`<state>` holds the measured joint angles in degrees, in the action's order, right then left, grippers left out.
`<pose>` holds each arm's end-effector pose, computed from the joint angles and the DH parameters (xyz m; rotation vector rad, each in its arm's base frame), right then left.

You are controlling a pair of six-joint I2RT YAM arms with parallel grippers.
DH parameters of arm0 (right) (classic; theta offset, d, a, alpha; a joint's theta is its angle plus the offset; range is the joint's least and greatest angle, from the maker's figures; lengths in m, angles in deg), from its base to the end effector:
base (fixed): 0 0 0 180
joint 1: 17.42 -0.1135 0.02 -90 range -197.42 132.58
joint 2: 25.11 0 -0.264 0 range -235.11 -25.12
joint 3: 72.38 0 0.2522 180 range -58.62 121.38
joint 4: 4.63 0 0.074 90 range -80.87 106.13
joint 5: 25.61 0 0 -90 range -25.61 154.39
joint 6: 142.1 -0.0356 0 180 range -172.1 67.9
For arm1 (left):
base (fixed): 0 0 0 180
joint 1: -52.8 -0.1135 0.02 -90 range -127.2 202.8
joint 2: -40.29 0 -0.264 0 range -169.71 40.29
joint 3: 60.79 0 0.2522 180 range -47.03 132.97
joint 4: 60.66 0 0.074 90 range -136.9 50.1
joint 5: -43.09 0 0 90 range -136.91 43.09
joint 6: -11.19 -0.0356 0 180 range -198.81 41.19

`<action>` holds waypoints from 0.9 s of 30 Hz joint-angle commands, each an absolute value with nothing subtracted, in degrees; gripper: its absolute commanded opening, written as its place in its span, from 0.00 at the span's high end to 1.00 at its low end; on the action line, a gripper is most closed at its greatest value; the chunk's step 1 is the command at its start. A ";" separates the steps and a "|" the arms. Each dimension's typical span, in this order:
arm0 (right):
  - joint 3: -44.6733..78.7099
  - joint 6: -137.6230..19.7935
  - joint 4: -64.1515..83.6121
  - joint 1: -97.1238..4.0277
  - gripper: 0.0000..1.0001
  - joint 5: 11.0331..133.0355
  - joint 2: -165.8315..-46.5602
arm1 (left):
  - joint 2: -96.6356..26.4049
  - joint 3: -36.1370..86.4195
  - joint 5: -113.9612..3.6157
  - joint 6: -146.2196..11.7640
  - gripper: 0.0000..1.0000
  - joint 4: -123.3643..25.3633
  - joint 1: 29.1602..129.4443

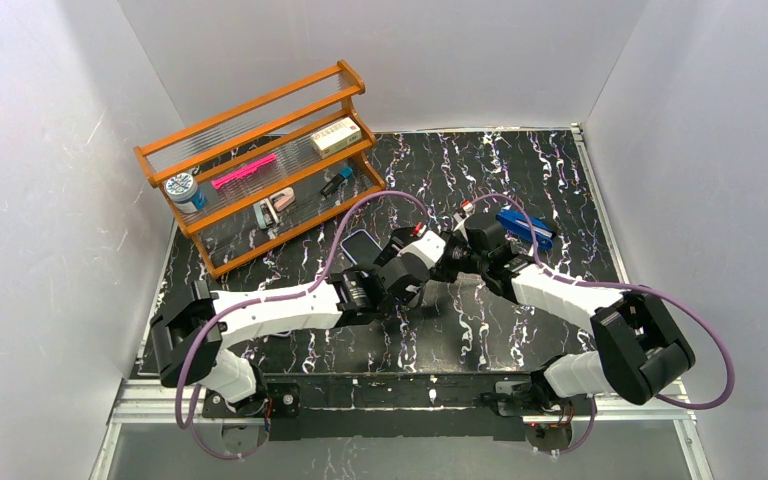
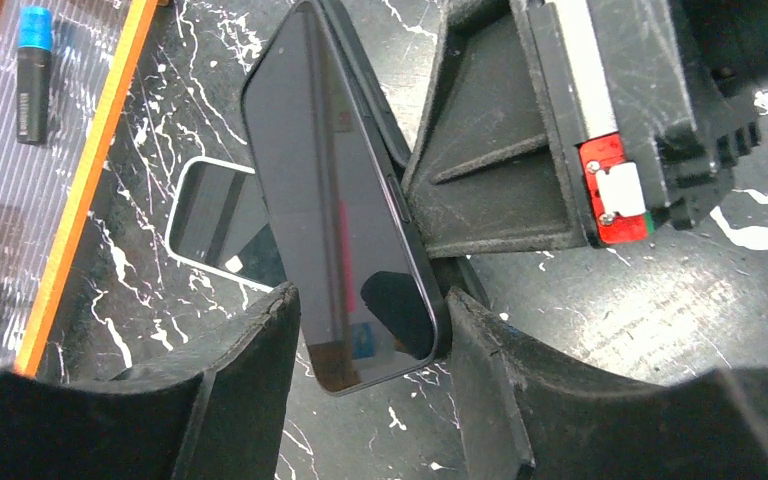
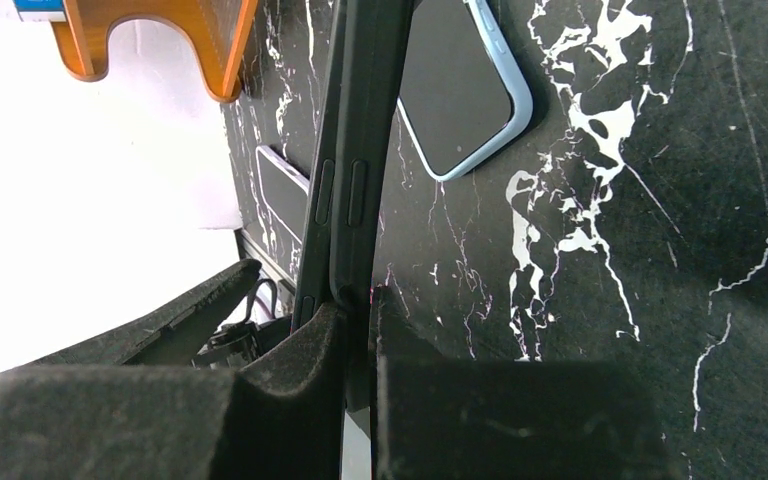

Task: Take the phone out of the phone case
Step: Remove the phone case from the phone.

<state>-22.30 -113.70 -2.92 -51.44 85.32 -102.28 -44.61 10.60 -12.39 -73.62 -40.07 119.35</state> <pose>0.2249 0.1671 0.2044 0.3096 2.3340 1.3159 0.1488 -0.2923 0.2596 0.7464 1.9126 -0.1198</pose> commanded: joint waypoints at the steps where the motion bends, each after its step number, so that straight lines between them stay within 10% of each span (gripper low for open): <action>1: -21.26 -116.03 -7.32 -51.36 0.99 87.60 -98.42 | -47.07 11.92 -6.15 -74.76 0.47 -38.12 119.24; 8: -23.43 -119.70 -10.96 -51.41 0.99 88.33 -97.22 | -49.27 10.58 -1.99 -75.70 0.52 -41.47 119.34; 19: -22.47 -119.71 -7.78 -51.32 0.99 83.90 -97.29 | -48.82 10.86 -1.24 -76.13 1.00 -42.26 122.06; 27: -20.94 -117.11 -3.52 -47.37 0.99 80.12 -101.53 | -44.42 11.47 -0.51 -70.00 1.00 -36.58 126.19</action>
